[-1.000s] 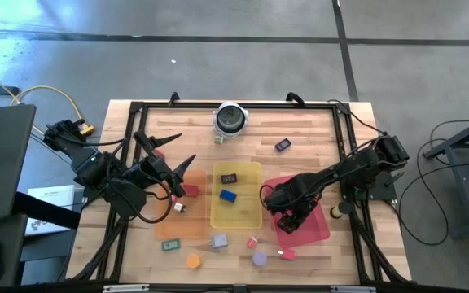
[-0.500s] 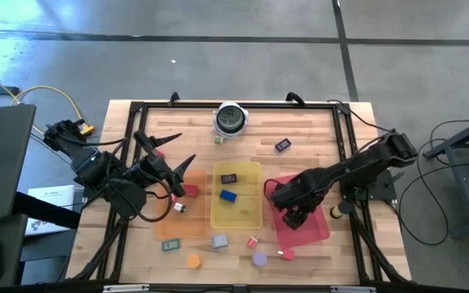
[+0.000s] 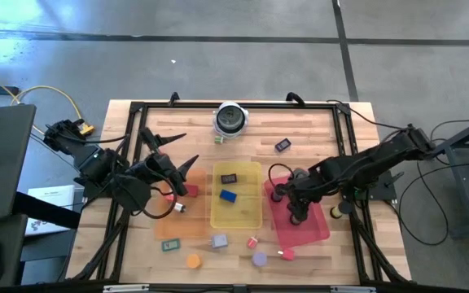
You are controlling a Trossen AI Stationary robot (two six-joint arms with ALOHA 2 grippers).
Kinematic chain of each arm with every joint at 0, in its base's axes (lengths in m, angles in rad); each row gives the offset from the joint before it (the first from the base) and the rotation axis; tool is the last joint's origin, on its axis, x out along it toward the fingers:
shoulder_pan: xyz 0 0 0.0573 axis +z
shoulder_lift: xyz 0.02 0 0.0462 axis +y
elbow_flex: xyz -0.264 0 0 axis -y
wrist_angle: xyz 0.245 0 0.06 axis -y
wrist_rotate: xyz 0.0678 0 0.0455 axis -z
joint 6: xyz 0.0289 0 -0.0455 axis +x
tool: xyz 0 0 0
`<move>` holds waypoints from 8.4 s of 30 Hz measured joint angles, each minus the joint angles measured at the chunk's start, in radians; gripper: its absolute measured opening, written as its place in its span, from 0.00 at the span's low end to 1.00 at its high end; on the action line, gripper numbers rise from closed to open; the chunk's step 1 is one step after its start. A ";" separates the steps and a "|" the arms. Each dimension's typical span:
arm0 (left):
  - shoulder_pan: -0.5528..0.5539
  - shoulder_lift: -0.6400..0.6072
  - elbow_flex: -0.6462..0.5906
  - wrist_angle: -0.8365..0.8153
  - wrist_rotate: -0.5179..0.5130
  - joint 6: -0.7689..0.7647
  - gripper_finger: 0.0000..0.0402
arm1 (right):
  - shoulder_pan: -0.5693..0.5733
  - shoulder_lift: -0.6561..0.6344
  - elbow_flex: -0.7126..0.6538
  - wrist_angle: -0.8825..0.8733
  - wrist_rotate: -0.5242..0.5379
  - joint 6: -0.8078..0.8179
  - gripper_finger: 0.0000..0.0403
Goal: Pick & Place Office items
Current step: Put the light blue digital timer into the yellow bin
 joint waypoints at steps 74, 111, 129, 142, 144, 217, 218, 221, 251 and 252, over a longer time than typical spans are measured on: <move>-0.737 0.475 0.455 -0.691 0.777 -1.126 0.73 | 0.202 -0.096 0.000 1.160 0.530 -0.472 0.76; -0.585 0.572 0.383 -0.689 0.700 -1.073 0.73 | 0.354 -0.004 0.000 1.310 0.473 -0.562 0.76; -0.577 0.733 0.381 -0.647 0.711 -1.157 0.73 | 0.429 -0.004 0.000 1.286 0.473 -0.588 0.76; -0.568 0.736 0.209 -0.439 0.753 -1.192 0.73 | 0.455 0.001 0.000 1.212 0.473 -0.580 0.76; -0.567 0.734 0.177 -0.439 0.769 -1.208 0.73 | 0.458 0.001 0.000 1.213 0.473 -0.581 0.76; -0.422 0.512 -0.478 0.138 0.927 -1.271 0.73 | 0.342 0.002 0.000 1.129 0.432 -0.602 0.76; -0.422 0.512 -0.478 0.156 0.926 -1.271 0.73 | 0.340 0.002 0.000 1.128 0.432 -0.603 0.76; -0.422 0.512 -0.478 0.173 0.926 -1.271 0.73 | 0.330 0.002 0.000 1.126 0.431 -0.603 0.76; -0.411 0.550 -0.480 0.157 0.969 -1.151 0.73 | 0.323 0.002 0.000 1.127 0.429 -0.603 0.76; -0.411 0.550 -0.480 0.157 0.969 -1.153 0.73 | 0.323 0.002 0.000 1.127 0.429 -0.603 0.76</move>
